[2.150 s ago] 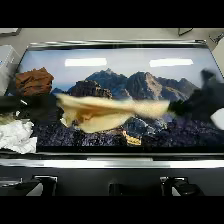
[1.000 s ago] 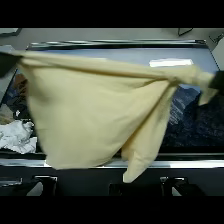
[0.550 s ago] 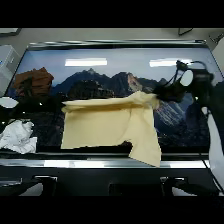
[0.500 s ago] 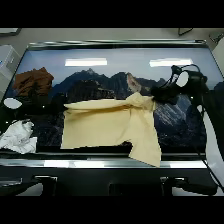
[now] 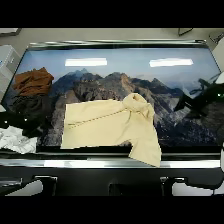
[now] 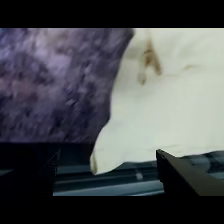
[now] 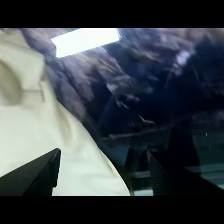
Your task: Fold the clothes and pants, and hang the long-sleeved shirts on hangers.
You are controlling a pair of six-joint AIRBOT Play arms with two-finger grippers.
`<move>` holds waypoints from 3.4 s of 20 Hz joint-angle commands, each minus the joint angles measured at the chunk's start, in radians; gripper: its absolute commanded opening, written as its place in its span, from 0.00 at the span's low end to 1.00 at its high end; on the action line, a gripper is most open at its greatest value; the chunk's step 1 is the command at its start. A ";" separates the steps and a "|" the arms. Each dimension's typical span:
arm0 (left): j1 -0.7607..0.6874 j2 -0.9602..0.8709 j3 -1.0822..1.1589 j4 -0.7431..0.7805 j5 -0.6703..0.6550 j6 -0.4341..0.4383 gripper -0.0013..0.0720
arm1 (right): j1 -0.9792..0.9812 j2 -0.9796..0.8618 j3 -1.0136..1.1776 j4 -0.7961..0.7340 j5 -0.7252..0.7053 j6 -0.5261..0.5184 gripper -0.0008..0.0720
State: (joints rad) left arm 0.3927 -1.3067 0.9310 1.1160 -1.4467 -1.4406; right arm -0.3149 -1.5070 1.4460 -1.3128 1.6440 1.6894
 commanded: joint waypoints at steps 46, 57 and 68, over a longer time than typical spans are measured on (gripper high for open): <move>-0.138 0.767 0.714 -0.219 0.821 0.049 0.04 | 0.176 0.947 0.294 0.114 -0.909 -0.280 0.06; -0.174 0.467 0.336 -0.076 0.522 0.121 0.04 | 0.176 0.515 0.123 0.023 -0.291 -0.243 0.06; -0.222 -0.089 0.146 -0.204 0.598 0.132 0.05 | 0.192 -0.111 -0.048 0.431 -0.502 0.034 0.06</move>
State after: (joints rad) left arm 0.1757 -1.3045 1.0897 0.9802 -0.8257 -1.3117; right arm -0.1318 -1.5322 1.4075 -0.9680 1.1332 1.7004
